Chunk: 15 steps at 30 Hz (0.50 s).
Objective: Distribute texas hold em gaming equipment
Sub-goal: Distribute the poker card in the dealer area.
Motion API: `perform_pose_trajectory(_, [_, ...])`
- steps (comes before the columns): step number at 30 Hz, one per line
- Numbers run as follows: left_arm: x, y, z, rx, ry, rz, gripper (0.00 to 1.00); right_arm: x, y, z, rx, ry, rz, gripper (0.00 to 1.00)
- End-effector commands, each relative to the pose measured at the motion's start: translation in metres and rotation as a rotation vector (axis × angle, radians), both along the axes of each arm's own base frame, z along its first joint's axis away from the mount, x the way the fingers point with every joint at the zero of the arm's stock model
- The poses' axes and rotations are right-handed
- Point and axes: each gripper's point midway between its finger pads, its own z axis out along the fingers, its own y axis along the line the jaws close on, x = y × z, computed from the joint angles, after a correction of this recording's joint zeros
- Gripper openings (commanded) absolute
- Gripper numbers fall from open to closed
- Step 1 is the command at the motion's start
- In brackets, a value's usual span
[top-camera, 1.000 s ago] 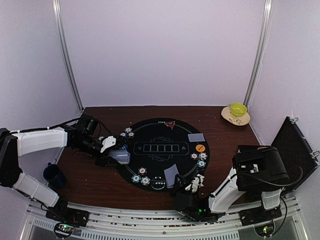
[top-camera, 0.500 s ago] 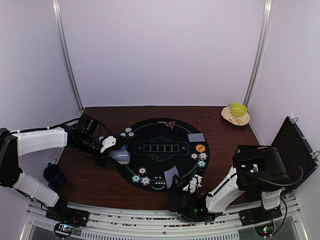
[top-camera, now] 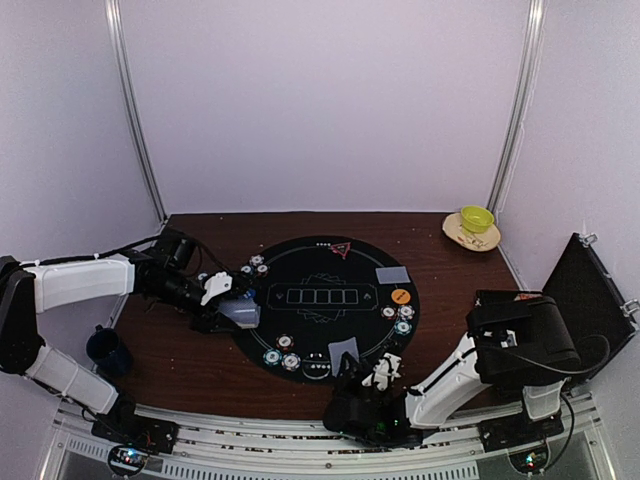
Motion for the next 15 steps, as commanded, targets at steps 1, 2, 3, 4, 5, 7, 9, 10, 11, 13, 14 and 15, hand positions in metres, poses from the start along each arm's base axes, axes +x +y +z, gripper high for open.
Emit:
perform_pose_trajectory(1, [0.003, -0.004, 0.006, -0.026, -0.022, -0.009, 0.47, -0.003, -0.009, 0.008, -0.048, -0.017, -0.033, 0.42])
perform_pose_trajectory(2, [0.003, -0.004, 0.005, -0.026, -0.022, -0.009, 0.47, -0.003, -0.010, 0.009, -0.050, -0.017, -0.035, 0.43])
perform_pose_trajectory(3, [0.003, -0.004, 0.005, -0.026, -0.022, -0.008, 0.47, -0.003, -0.011, 0.011, -0.045, -0.017, -0.037, 0.44])
perform_pose_trajectory(4, [0.003, -0.004, 0.005, -0.027, -0.021, -0.009, 0.47, -0.003, -0.013, 0.012, -0.048, -0.019, -0.039, 0.45])
perform_pose_trajectory(5, [0.003, -0.004, 0.006, -0.027, -0.020, -0.009, 0.47, -0.003, -0.014, 0.013, -0.046, -0.020, -0.040, 0.47])
perform_pose_trajectory(7, [0.003, -0.004, 0.006, -0.027, -0.022, -0.009, 0.47, -0.003, -0.015, 0.016, -0.049, -0.020, -0.041, 0.52])
perform_pose_trajectory(9, [0.003, -0.005, 0.006, -0.027, -0.023, -0.010, 0.47, -0.004, -0.016, 0.019, -0.052, -0.021, -0.040, 0.57])
perform_pose_trajectory(10, [0.003, -0.004, 0.006, -0.028, -0.022, -0.008, 0.47, -0.004, -0.017, 0.020, -0.055, -0.022, -0.041, 0.59])
perform_pose_trajectory(11, [0.003, -0.004, 0.006, -0.028, -0.022, -0.007, 0.47, -0.004, -0.017, 0.021, -0.061, -0.023, -0.041, 0.62])
perform_pose_trajectory(13, [0.002, -0.004, 0.007, -0.029, -0.023, -0.007, 0.47, -0.004, -0.019, 0.025, -0.065, -0.026, -0.046, 0.67])
perform_pose_trajectory(14, [0.002, -0.004, 0.008, -0.030, -0.024, -0.008, 0.47, -0.004, -0.020, 0.027, -0.070, -0.027, -0.047, 0.71])
perform_pose_trajectory(15, [0.003, -0.004, 0.008, -0.030, -0.027, -0.007, 0.47, -0.003, -0.021, 0.030, -0.074, -0.030, -0.049, 0.73])
